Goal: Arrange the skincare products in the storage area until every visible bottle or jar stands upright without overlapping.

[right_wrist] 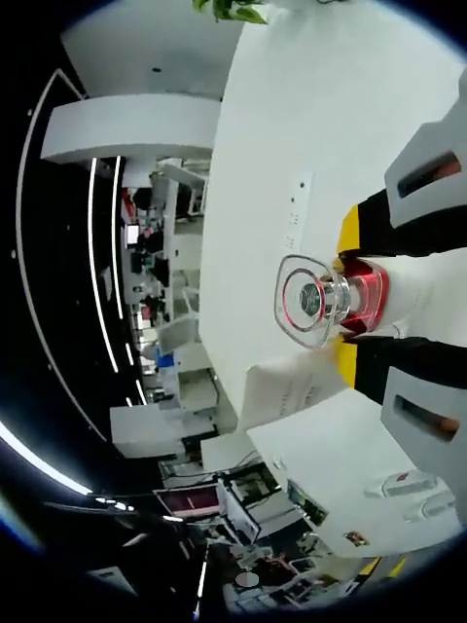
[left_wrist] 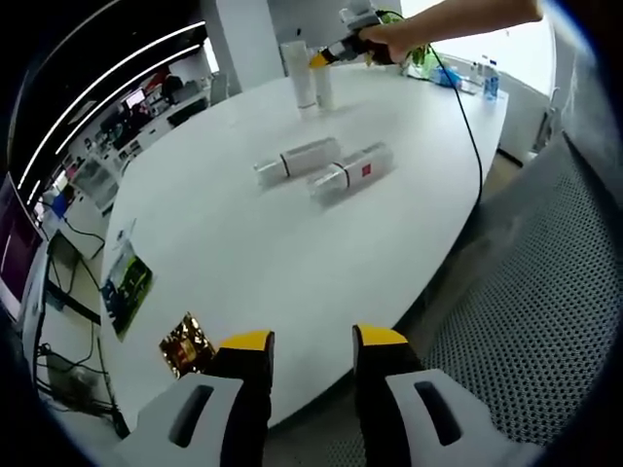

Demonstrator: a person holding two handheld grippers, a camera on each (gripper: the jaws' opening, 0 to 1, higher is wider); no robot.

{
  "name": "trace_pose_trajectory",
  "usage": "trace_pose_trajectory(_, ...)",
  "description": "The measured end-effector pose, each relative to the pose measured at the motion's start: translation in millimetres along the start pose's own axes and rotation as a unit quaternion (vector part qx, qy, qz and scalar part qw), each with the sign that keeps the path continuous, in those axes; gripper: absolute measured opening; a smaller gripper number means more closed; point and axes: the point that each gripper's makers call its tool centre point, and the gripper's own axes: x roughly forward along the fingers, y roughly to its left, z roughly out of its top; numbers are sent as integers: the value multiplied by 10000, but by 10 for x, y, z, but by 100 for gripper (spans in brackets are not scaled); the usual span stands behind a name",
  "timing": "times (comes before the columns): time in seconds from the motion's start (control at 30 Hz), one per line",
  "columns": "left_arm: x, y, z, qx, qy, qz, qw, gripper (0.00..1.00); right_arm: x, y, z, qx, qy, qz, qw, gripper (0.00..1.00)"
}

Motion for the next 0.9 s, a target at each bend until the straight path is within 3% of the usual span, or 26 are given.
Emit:
trace_pose_trajectory(0.3,4,-36,-21,113,42,-80,9999,25,-132,60,-67,91,112,74,9999,23)
trace_pose_trajectory(0.4,8,-27,-40,116,89,-66,9999,25,-177,82,-44,162,17,184,9997,26)
trace_pose_trajectory(0.53,1,0,-35,94,79,-6,9999,24,-164,147,-68,-238,101,437,9987,34)
trace_pose_trajectory(0.67,5,-8,-48,138,108,-18,9998,24,-120,221,-181,-666,466,568,9951,37)
trace_pose_trajectory(0.9,0,5,-50,153,113,11,9998,23,-112,228,-259,-643,650,562,9942,38)
